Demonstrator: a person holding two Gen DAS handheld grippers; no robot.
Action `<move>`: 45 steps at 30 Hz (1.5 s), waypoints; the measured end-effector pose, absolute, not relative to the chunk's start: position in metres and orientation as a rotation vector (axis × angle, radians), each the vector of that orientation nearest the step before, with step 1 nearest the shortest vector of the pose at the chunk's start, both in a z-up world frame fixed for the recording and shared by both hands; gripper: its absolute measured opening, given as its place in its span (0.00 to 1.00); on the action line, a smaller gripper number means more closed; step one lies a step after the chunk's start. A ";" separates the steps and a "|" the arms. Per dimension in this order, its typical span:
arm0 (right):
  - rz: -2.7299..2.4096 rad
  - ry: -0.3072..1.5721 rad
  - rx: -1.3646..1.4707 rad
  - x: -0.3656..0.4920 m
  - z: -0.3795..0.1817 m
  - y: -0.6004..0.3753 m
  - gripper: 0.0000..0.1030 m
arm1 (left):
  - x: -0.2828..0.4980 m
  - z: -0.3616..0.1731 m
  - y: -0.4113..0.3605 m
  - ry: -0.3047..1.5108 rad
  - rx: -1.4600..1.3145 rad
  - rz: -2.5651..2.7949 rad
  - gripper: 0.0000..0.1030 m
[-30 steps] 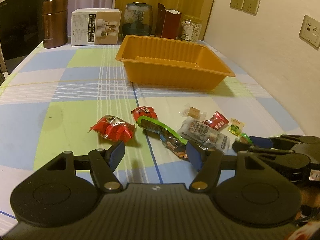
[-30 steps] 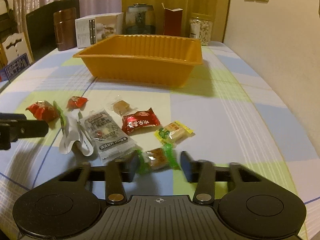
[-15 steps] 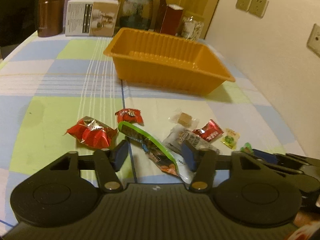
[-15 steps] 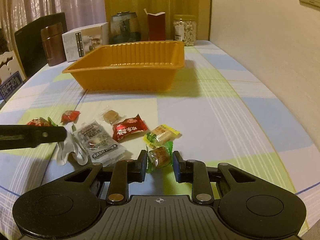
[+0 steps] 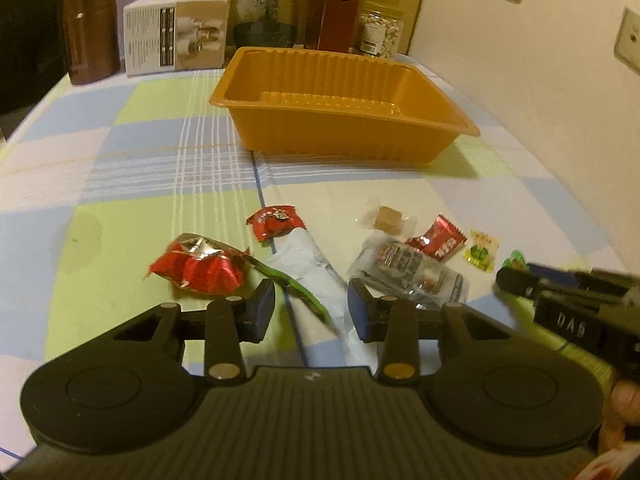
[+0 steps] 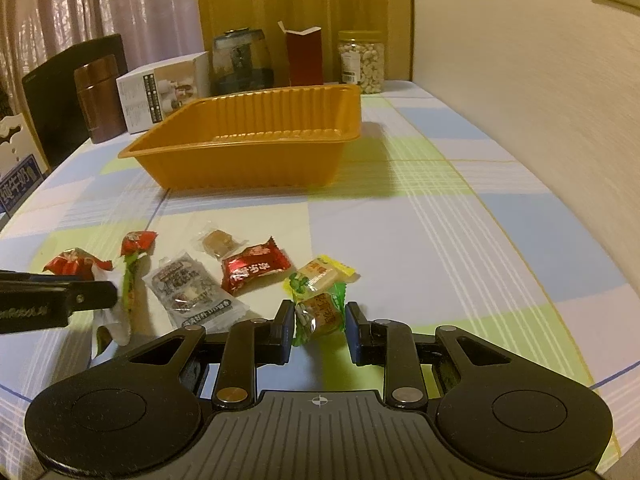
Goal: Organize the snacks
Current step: 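Grasp the green-edged bar with the left tool while the right tool grasps a green-wrapped candy, then carry both snacks into the orange tray and open both tools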
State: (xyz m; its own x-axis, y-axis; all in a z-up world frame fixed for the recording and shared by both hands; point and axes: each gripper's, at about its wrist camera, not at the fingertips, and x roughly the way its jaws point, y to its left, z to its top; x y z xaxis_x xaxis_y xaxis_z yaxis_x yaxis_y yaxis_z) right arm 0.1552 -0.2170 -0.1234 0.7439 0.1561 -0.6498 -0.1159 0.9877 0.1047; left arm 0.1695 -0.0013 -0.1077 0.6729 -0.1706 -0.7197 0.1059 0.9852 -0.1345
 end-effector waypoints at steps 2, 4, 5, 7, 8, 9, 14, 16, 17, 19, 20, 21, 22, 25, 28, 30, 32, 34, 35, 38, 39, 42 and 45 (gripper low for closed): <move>0.154 0.716 0.053 0.155 -0.123 -0.215 0.26 | 0.174 -0.109 -0.006 0.818 -0.090 -0.157 0.36; 0.155 0.717 0.051 0.154 -0.123 -0.214 0.26 | 0.178 -0.114 -0.011 0.835 -0.099 -0.159 0.36; 0.154 0.717 0.052 0.155 -0.123 -0.213 0.26 | 0.180 -0.118 -0.013 0.844 -0.108 -0.160 0.35; 0.154 0.718 0.052 0.155 -0.123 -0.213 0.26 | 0.181 -0.122 -0.016 0.848 -0.110 -0.159 0.36; 0.154 0.718 0.052 0.155 -0.123 -0.213 0.26 | 0.181 -0.122 -0.018 0.844 -0.102 -0.160 0.35; 0.155 0.718 0.053 0.155 -0.123 -0.213 0.26 | 0.180 -0.122 -0.019 0.841 -0.096 -0.160 0.30; 0.159 0.713 0.059 0.156 -0.122 -0.211 0.26 | 0.174 -0.117 -0.013 0.836 -0.080 -0.135 0.21; 0.163 0.710 0.060 0.157 -0.121 -0.208 0.26 | 0.170 -0.115 -0.009 0.837 -0.079 -0.130 0.20; 0.165 0.707 0.061 0.156 -0.120 -0.208 0.26 | 0.167 -0.113 -0.007 0.835 -0.076 -0.131 0.20; 0.170 0.703 0.062 0.156 -0.118 -0.206 0.26 | 0.163 -0.110 -0.005 0.829 -0.076 -0.128 0.20; 0.171 0.701 0.063 0.156 -0.117 -0.205 0.26 | 0.162 -0.108 -0.004 0.824 -0.077 -0.129 0.20; 0.172 0.697 0.063 0.156 -0.117 -0.205 0.26 | 0.160 -0.105 -0.004 0.817 -0.078 -0.129 0.20; 0.173 0.692 0.063 0.155 -0.115 -0.204 0.26 | 0.159 -0.101 -0.003 0.808 -0.079 -0.131 0.20; 0.179 0.673 0.065 0.155 -0.111 -0.204 0.26 | 0.158 -0.089 -0.003 0.782 -0.089 -0.142 0.20; 0.187 0.653 0.068 0.156 -0.105 -0.204 0.26 | 0.162 -0.077 -0.006 0.755 -0.088 -0.159 0.20; 0.192 0.639 0.075 0.159 -0.101 -0.206 0.26 | 0.167 -0.071 -0.008 0.741 -0.085 -0.172 0.20; 0.191 0.620 0.084 0.164 -0.094 -0.208 0.26 | 0.174 -0.065 -0.010 0.731 -0.073 -0.185 0.20; 0.192 0.602 0.097 0.169 -0.088 -0.211 0.26 | 0.183 -0.060 -0.011 0.719 -0.060 -0.199 0.20; 0.192 0.594 0.101 0.172 -0.086 -0.211 0.26 | 0.187 -0.057 -0.011 0.712 -0.052 -0.204 0.20; 0.194 0.574 0.117 0.184 -0.078 -0.213 0.26 | 0.202 -0.050 -0.010 0.690 -0.042 -0.213 0.20; 0.195 0.565 0.119 0.188 -0.075 -0.212 0.26 | 0.208 -0.047 -0.009 0.680 -0.039 -0.213 0.20; 0.203 0.533 0.117 0.204 -0.066 -0.209 0.26 | 0.226 -0.039 -0.007 0.655 -0.033 -0.219 0.20; 0.215 0.504 0.103 0.221 -0.058 -0.206 0.26 | 0.243 -0.034 -0.005 0.632 -0.031 -0.221 0.20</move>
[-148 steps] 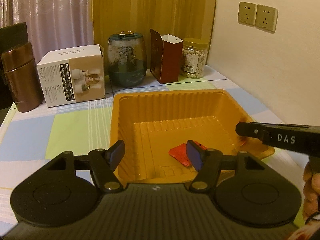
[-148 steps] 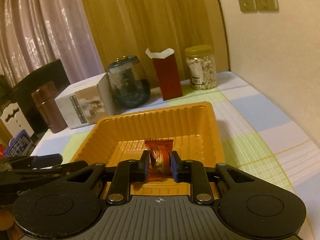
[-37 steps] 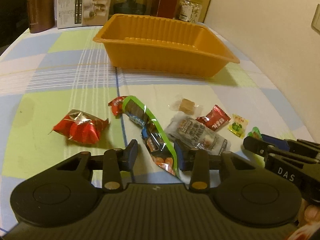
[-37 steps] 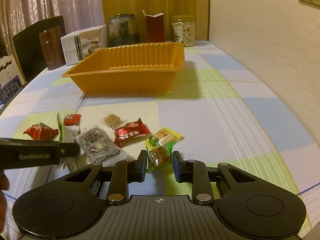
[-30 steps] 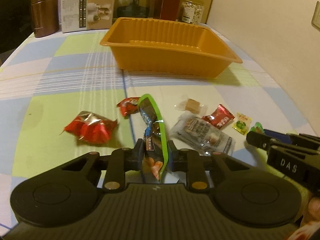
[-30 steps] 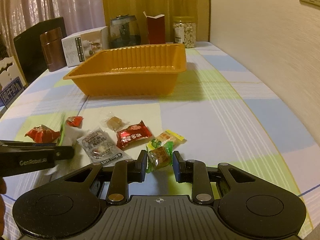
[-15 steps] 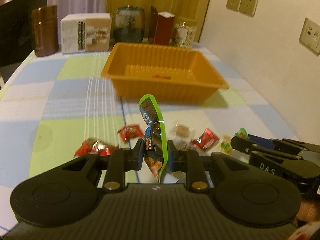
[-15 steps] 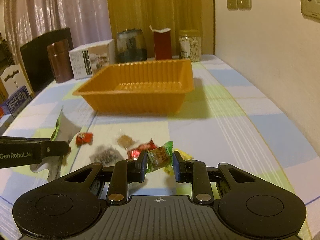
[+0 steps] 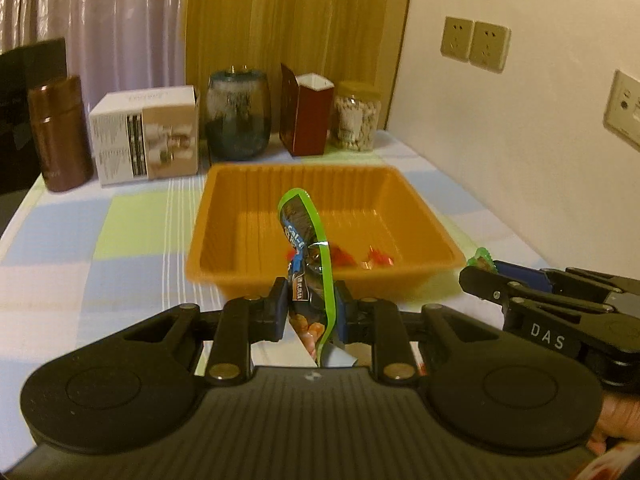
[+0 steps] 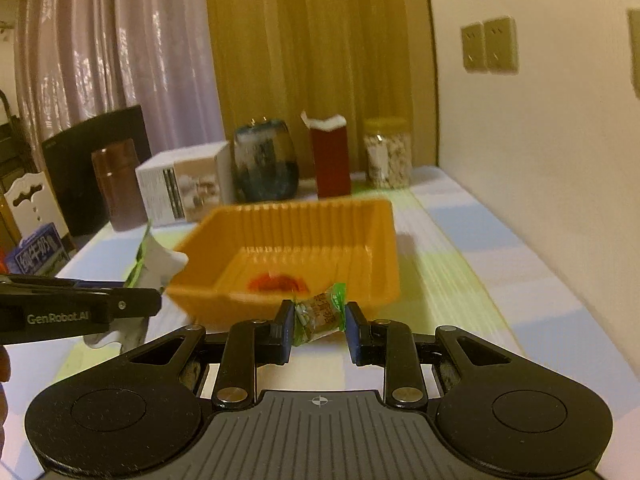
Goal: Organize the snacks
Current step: 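Carry both snacks into the orange tray and open both tools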
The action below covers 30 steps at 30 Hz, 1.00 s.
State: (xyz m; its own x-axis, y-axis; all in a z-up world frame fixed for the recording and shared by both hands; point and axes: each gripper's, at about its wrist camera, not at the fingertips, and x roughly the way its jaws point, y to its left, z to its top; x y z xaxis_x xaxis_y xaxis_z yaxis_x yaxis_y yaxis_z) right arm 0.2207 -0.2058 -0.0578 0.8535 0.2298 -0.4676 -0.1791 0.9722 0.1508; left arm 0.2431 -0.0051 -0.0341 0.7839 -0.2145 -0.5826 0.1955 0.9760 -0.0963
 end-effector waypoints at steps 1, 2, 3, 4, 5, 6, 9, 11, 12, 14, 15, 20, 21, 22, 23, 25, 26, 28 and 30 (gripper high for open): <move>0.218 0.497 0.100 0.228 -0.056 -0.204 0.26 | 0.250 -0.032 -0.004 0.624 -0.036 -0.224 0.20; 0.220 0.492 0.099 0.234 -0.054 -0.203 0.26 | 0.257 -0.031 -0.002 0.618 -0.040 -0.225 0.20; 0.222 0.487 0.097 0.241 -0.053 -0.202 0.26 | 0.264 -0.031 0.000 0.615 -0.042 -0.224 0.20; 0.223 0.483 0.094 0.248 -0.052 -0.202 0.26 | 0.272 -0.031 0.002 0.615 -0.048 -0.222 0.20; 0.223 0.481 0.090 0.254 -0.052 -0.201 0.26 | 0.279 -0.032 0.004 0.614 -0.055 -0.221 0.20; 0.224 0.480 0.088 0.261 -0.052 -0.200 0.26 | 0.285 -0.033 0.006 0.615 -0.057 -0.219 0.20; 0.222 0.490 0.087 0.281 -0.055 -0.199 0.26 | 0.302 -0.038 0.010 0.620 -0.059 -0.214 0.20; 0.221 0.496 0.086 0.292 -0.058 -0.200 0.26 | 0.309 -0.039 0.010 0.619 -0.053 -0.212 0.20; 0.221 0.500 0.088 0.298 -0.059 -0.199 0.26 | 0.313 -0.041 0.011 0.618 -0.053 -0.214 0.20; 0.221 0.510 0.103 0.308 -0.061 -0.199 0.26 | 0.320 -0.044 0.013 0.621 -0.063 -0.216 0.20; 0.222 0.516 0.110 0.312 -0.062 -0.199 0.26 | 0.325 -0.045 0.015 0.625 -0.069 -0.216 0.20; 0.226 0.543 0.142 0.325 -0.067 -0.197 0.26 | 0.336 -0.049 0.020 0.629 -0.075 -0.212 0.20; 0.228 0.547 0.145 0.326 -0.067 -0.196 0.26 | 0.338 -0.050 0.021 0.632 -0.078 -0.212 0.20; 0.229 0.548 0.147 0.327 -0.067 -0.195 0.26 | 0.340 -0.052 0.022 0.635 -0.080 -0.211 0.20; 0.230 0.548 0.145 0.328 -0.067 -0.194 0.26 | 0.343 -0.052 0.023 0.634 -0.082 -0.210 0.20; 0.232 0.549 0.143 0.328 -0.067 -0.193 0.26 | 0.347 -0.054 0.022 0.626 -0.083 -0.216 0.21; 0.233 0.551 0.143 0.328 -0.068 -0.192 0.26 | 0.349 -0.055 0.022 0.627 -0.081 -0.220 0.21; 0.232 0.554 0.139 0.328 -0.069 -0.193 0.26 | 0.352 -0.057 0.023 0.633 -0.079 -0.213 0.22; 0.230 0.556 0.140 0.329 -0.070 -0.193 0.26 | 0.351 -0.059 0.025 0.638 -0.081 -0.201 0.23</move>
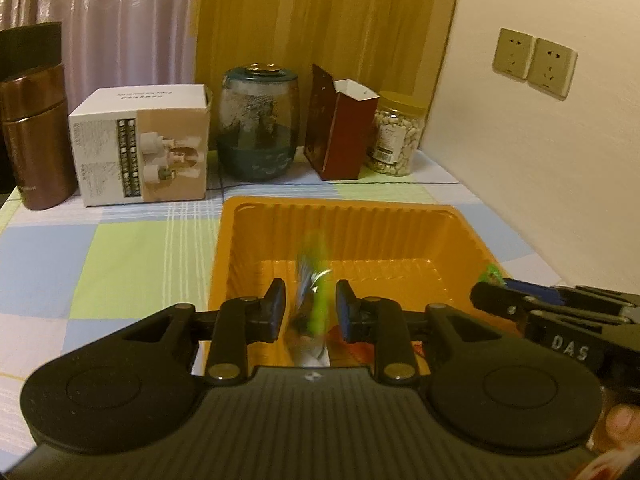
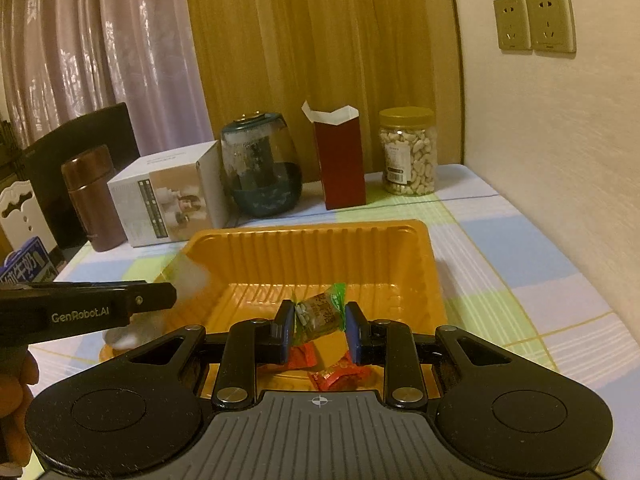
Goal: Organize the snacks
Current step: 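Carry both snacks into the orange tray and open both tools, then return both tools to the remaining snacks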
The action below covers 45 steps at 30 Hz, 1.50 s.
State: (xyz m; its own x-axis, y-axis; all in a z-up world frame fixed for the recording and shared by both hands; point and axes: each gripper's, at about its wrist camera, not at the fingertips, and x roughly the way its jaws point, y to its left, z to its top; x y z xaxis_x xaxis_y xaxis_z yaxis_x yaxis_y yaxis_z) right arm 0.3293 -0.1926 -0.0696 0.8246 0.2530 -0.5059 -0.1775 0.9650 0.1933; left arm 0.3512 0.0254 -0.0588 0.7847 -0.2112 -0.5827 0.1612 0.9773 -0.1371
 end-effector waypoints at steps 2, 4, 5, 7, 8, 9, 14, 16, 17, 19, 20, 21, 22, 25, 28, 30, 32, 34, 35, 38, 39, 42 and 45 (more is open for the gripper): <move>0.226 0.557 0.148 0.330 -0.070 -0.194 0.26 | 0.350 -0.059 0.029 0.641 -0.080 -0.190 0.23; 0.222 0.556 0.157 0.330 -0.070 -0.196 0.26 | 0.348 -0.058 0.033 0.642 -0.092 -0.182 0.23; 0.222 0.556 0.158 0.331 -0.069 -0.195 0.26 | 0.347 -0.057 0.034 0.641 -0.098 -0.179 0.24; 0.222 0.556 0.160 0.331 -0.069 -0.195 0.26 | 0.346 -0.055 0.036 0.638 -0.106 -0.177 0.24; 0.222 0.557 0.162 0.331 -0.069 -0.196 0.26 | 0.345 -0.054 0.037 0.636 -0.107 -0.176 0.24; 0.222 0.557 0.164 0.331 -0.069 -0.196 0.26 | 0.345 -0.053 0.037 0.633 -0.108 -0.175 0.24; 0.220 0.559 0.178 0.332 -0.070 -0.198 0.26 | 0.343 -0.052 0.036 0.635 -0.122 -0.181 0.25; 0.216 0.551 0.181 0.333 -0.071 -0.199 0.27 | 0.342 -0.053 0.035 0.636 -0.115 -0.182 0.28; 0.211 0.550 0.179 0.333 -0.071 -0.200 0.29 | 0.342 -0.053 0.035 0.639 -0.113 -0.182 0.31; 0.198 0.542 0.195 0.334 -0.071 -0.204 0.42 | 0.340 -0.052 0.033 0.642 -0.095 -0.179 0.34; 0.196 0.537 0.212 0.334 -0.071 -0.208 0.51 | 0.338 -0.052 0.032 0.641 -0.084 -0.178 0.37; 0.194 0.533 0.232 0.334 -0.070 -0.212 0.53 | 0.336 -0.051 0.032 0.638 -0.078 -0.178 0.39; 0.190 0.528 0.249 0.334 -0.070 -0.216 0.53 | 0.335 -0.050 0.032 0.634 -0.078 -0.179 0.40; 0.169 0.508 0.271 0.331 -0.067 -0.225 0.53 | 0.330 -0.049 0.032 0.631 -0.082 -0.178 0.40; 0.147 0.493 0.303 0.327 -0.064 -0.235 0.53 | 0.325 -0.047 0.030 0.625 -0.070 -0.175 0.40; 0.136 0.491 0.324 0.324 -0.063 -0.241 0.53 | 0.321 -0.046 0.028 0.619 -0.054 -0.166 0.40; 0.118 0.495 0.319 0.320 -0.062 -0.244 0.53 | 0.315 -0.044 0.026 0.614 -0.047 -0.167 0.40; 0.111 0.489 0.315 0.314 -0.060 -0.247 0.53 | 0.307 -0.044 0.027 0.614 -0.051 -0.168 0.40; 0.109 0.485 0.314 0.312 -0.059 -0.248 0.53 | 0.303 -0.044 0.027 0.615 -0.053 -0.169 0.40; 0.104 0.469 0.298 0.301 -0.056 -0.249 0.53 | 0.289 -0.045 0.028 0.622 -0.066 -0.167 0.41; 0.104 0.467 0.289 0.296 -0.055 -0.250 0.53 | 0.284 -0.046 0.029 0.624 -0.073 -0.166 0.41; 0.108 0.465 0.281 0.282 -0.053 -0.251 0.53 | 0.267 -0.049 0.032 0.634 -0.088 -0.155 0.41; 0.112 0.459 0.265 0.263 -0.049 -0.254 0.54 | 0.248 -0.051 0.035 0.639 -0.100 -0.142 0.41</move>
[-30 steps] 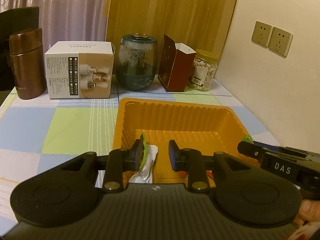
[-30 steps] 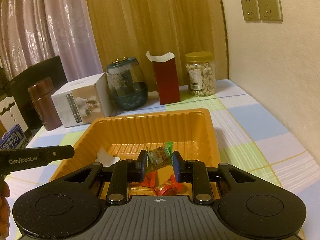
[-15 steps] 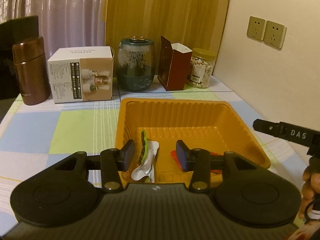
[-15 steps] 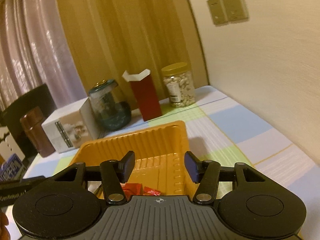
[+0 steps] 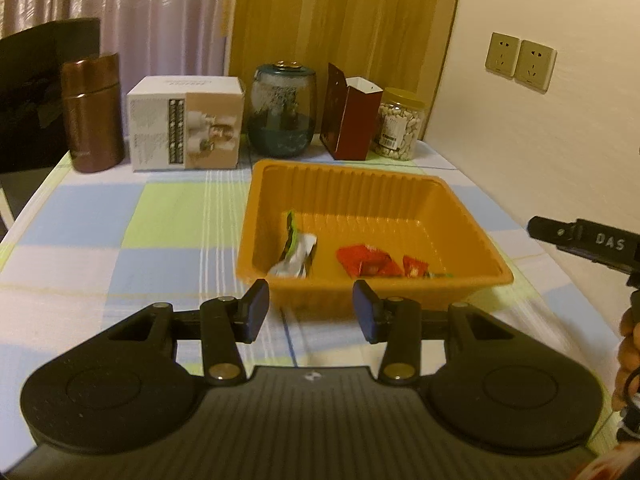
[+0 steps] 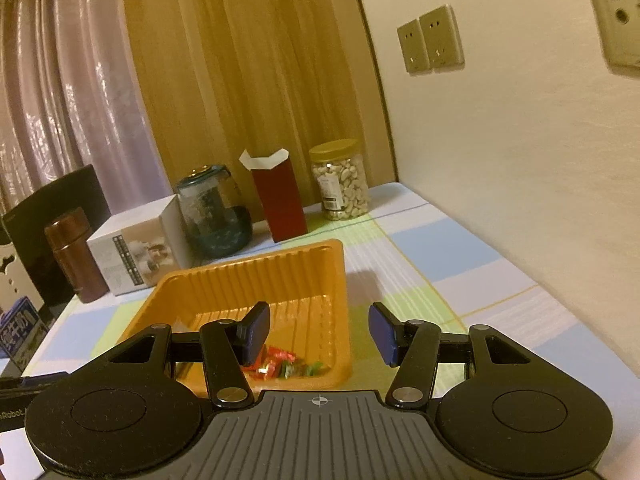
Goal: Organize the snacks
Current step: 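Return both tools to the remaining snacks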
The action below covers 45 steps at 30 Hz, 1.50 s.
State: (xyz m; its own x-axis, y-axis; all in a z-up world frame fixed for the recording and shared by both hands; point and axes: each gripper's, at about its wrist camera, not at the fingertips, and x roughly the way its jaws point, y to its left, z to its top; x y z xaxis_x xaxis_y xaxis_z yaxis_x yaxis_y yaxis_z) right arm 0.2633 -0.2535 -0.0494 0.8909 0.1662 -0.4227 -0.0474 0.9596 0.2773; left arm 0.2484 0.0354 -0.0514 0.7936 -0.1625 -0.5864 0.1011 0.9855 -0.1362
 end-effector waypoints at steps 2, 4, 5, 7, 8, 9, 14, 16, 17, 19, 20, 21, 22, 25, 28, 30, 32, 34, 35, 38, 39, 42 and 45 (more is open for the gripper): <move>0.121 0.459 0.256 0.250 -0.049 -0.255 0.53 | 0.236 -0.052 0.037 0.640 -0.100 -0.124 0.41; 0.132 0.469 0.245 0.238 -0.050 -0.255 0.53 | 0.225 -0.053 0.040 0.639 -0.108 -0.112 0.42; 0.135 0.475 0.242 0.232 -0.051 -0.256 0.54 | 0.219 -0.054 0.041 0.640 -0.113 -0.108 0.42; 0.148 0.486 0.239 0.220 -0.053 -0.256 0.53 | 0.207 -0.055 0.043 0.640 -0.122 -0.096 0.42; 0.158 0.490 0.234 0.214 -0.054 -0.255 0.53 | 0.202 -0.055 0.044 0.641 -0.126 -0.092 0.42; 0.168 0.493 0.227 0.209 -0.055 -0.254 0.53 | 0.196 -0.055 0.045 0.641 -0.128 -0.089 0.42; 0.234 0.518 0.172 0.185 -0.064 -0.245 0.53 | 0.167 -0.062 0.047 0.653 -0.124 -0.075 0.43; 0.262 0.530 0.151 0.177 -0.069 -0.241 0.53 | 0.156 -0.068 0.049 0.667 -0.122 -0.067 0.44; 0.274 0.537 0.144 0.174 -0.071 -0.239 0.53 | 0.152 -0.070 0.050 0.675 -0.121 -0.063 0.44; 0.299 0.551 0.124 0.167 -0.076 -0.234 0.53 | 0.145 -0.075 0.054 0.691 -0.121 -0.057 0.44; 0.311 0.557 0.109 0.164 -0.079 -0.231 0.53 | 0.142 -0.077 0.055 0.696 -0.120 -0.053 0.44; 0.320 0.560 0.094 0.162 -0.080 -0.228 0.53 | 0.140 -0.079 0.056 0.701 -0.115 -0.049 0.44; 0.327 0.560 0.076 0.160 -0.082 -0.225 0.53 | 0.138 -0.080 0.058 0.705 -0.109 -0.045 0.44; 0.349 0.565 0.038 0.159 -0.086 -0.218 0.54 | 0.138 -0.080 0.062 0.709 -0.092 -0.040 0.49; 0.391 0.597 0.043 0.163 -0.092 -0.213 0.53 | 0.139 -0.081 0.066 0.710 -0.088 -0.035 0.53; 0.423 0.616 0.035 0.164 -0.096 -0.208 0.53 | 0.141 -0.082 0.067 0.712 -0.096 -0.037 0.55; 0.463 0.630 0.019 0.165 -0.100 -0.201 0.53 | 0.143 -0.084 0.066 0.718 -0.089 -0.042 0.58; 0.501 0.641 -0.008 0.167 -0.104 -0.194 0.53 | 0.145 -0.086 0.065 0.720 -0.077 -0.048 0.60; 0.517 0.647 -0.027 0.168 -0.107 -0.190 0.53 | 0.146 -0.086 0.065 0.722 -0.071 -0.052 0.60; 0.546 0.668 -0.081 0.175 -0.114 -0.180 0.53 | 0.149 -0.088 0.064 0.727 -0.063 -0.055 0.63; 0.553 0.674 -0.088 0.178 -0.116 -0.177 0.53 | 0.150 -0.089 0.064 0.730 -0.066 -0.055 0.63; 0.579 0.689 -0.102 0.185 -0.121 -0.172 0.53 | 0.153 -0.092 0.065 0.740 -0.070 -0.051 0.64; 0.588 0.707 -0.128 0.190 -0.126 -0.166 0.53 | 0.156 -0.095 0.068 0.748 -0.077 -0.045 0.65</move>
